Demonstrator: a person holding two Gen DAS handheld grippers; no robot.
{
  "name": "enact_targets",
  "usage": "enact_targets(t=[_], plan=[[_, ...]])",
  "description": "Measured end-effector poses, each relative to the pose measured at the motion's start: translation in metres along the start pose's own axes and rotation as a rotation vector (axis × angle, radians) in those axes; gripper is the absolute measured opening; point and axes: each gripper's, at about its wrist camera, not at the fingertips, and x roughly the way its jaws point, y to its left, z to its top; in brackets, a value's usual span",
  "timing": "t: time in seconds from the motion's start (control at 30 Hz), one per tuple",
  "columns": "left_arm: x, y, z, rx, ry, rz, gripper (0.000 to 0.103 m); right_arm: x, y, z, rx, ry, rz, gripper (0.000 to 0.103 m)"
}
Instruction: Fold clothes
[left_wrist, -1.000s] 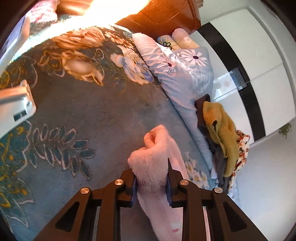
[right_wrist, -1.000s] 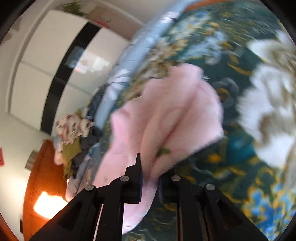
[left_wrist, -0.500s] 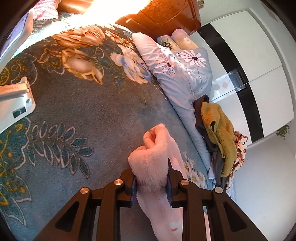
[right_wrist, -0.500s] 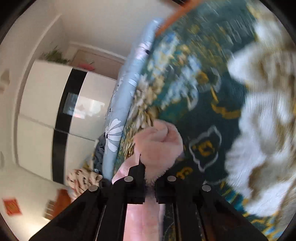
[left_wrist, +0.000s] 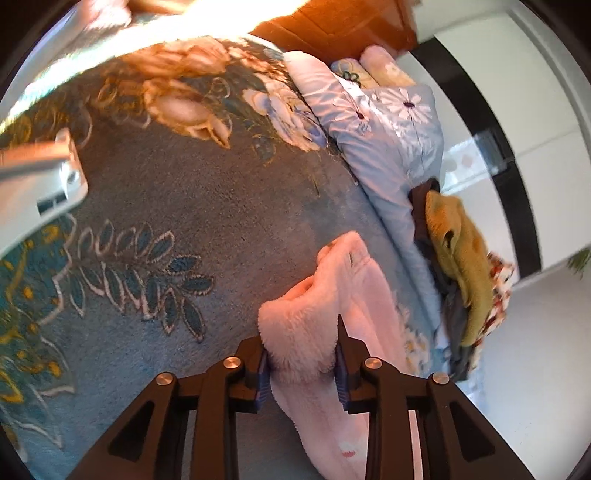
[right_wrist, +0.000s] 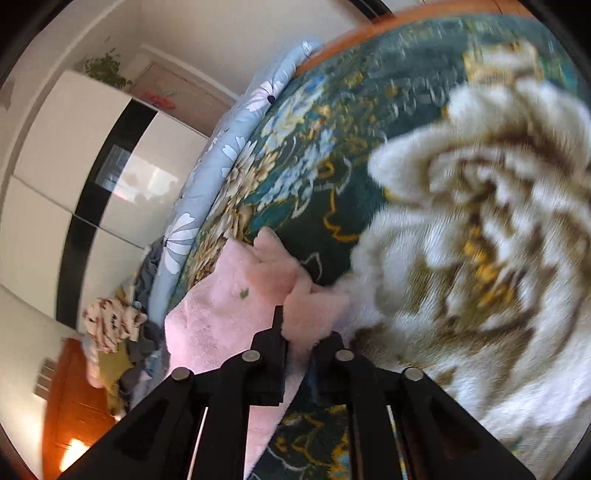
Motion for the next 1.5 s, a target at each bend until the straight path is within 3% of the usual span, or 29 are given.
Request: enact_targets(t=[0.03,0.17,0.37,0.5,0.6,0.7,0.77,0.83,0.93,1.0,1.1,1.23,1.3,1.5], plan=[[-0.001,-0.002,0.0,0.011,0.003,0.013,0.032,-0.005,0.003,0.002,-0.016,-0.018,-0.038,0.029],[-0.004,-0.01,0.0,0.06,0.018,0.063,0.037,-0.029,0.008,0.01,-0.004,-0.094,-0.091,0.031],[-0.019,-0.014,-0.004,0.131,0.029,0.141,0.046,0.001,0.051,-0.001,-0.136,0.059,-0.099,0.032],[-0.051,-0.027,-0.01,0.235,-0.057,0.296,0.047,0.026,0.058,-0.003,-0.112,0.098,-0.167,0.032],[-0.064,-0.064,-0.022,0.38,-0.112,0.275,0.05,0.038,0.057,-0.004,-0.096,0.126,-0.227,0.032],[-0.048,-0.1,-0.042,0.472,-0.071,0.169,0.055,0.043,0.059,-0.003,-0.068,0.126,-0.263,0.031],[-0.03,-0.123,-0.058,0.527,-0.015,0.089,0.055,0.045,0.064,-0.003,-0.07,0.127,-0.291,0.007],[-0.003,-0.142,-0.077,0.556,0.072,0.019,0.055,0.045,0.069,-0.002,-0.081,0.13,-0.304,0.006],[0.028,-0.166,-0.104,0.569,0.2,-0.078,0.055,0.025,0.077,0.004,-0.057,0.089,-0.193,0.004],[0.041,-0.177,-0.12,0.595,0.263,-0.118,0.055,-0.011,0.085,0.012,-0.061,0.021,-0.09,0.004],[0.052,-0.184,-0.132,0.612,0.301,-0.123,0.055,-0.054,0.073,0.011,-0.104,-0.042,-0.059,0.004],[0.07,-0.18,-0.141,0.584,0.366,-0.108,0.055,-0.035,0.017,-0.002,-0.029,0.063,-0.145,0.004],[0.073,-0.176,-0.142,0.574,0.376,-0.101,0.055,-0.024,-0.01,-0.007,0.035,0.094,-0.148,0.004],[0.075,-0.166,-0.139,0.551,0.372,-0.077,0.055,-0.022,-0.012,-0.003,-0.01,0.104,-0.168,0.004]])
